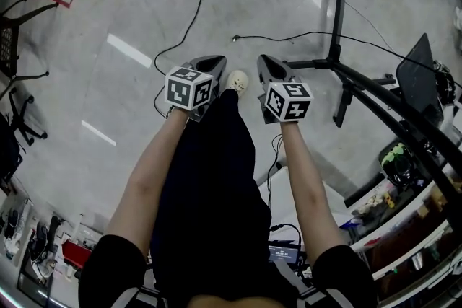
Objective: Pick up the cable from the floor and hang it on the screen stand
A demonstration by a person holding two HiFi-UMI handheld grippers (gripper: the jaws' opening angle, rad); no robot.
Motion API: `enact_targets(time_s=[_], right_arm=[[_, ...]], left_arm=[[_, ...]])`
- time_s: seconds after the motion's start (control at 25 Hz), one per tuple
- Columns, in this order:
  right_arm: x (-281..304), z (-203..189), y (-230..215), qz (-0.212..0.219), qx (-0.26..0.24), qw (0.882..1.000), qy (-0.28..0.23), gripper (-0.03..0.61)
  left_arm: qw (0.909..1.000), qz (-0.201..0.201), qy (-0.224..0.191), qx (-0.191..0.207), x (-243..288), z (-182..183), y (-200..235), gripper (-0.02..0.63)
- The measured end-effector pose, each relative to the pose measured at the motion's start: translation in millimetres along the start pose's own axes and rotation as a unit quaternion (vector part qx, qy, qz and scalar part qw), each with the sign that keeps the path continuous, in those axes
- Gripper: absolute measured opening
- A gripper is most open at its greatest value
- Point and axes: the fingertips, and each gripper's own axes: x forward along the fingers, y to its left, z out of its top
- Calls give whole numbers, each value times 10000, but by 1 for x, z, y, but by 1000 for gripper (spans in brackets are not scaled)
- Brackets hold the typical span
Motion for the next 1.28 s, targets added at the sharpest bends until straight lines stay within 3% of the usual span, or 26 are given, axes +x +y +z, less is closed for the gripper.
enact_targets(time_s=[0.56, 1.28], right_arm=[[71, -52, -38, 67, -52, 9997, 214, 23], [157, -131, -87, 150, -918, 9902, 1043, 23]], left_arm=[[9998, 5, 55, -191, 57, -35, 51, 3], [9986, 108, 446, -246, 128, -102, 126, 3]])
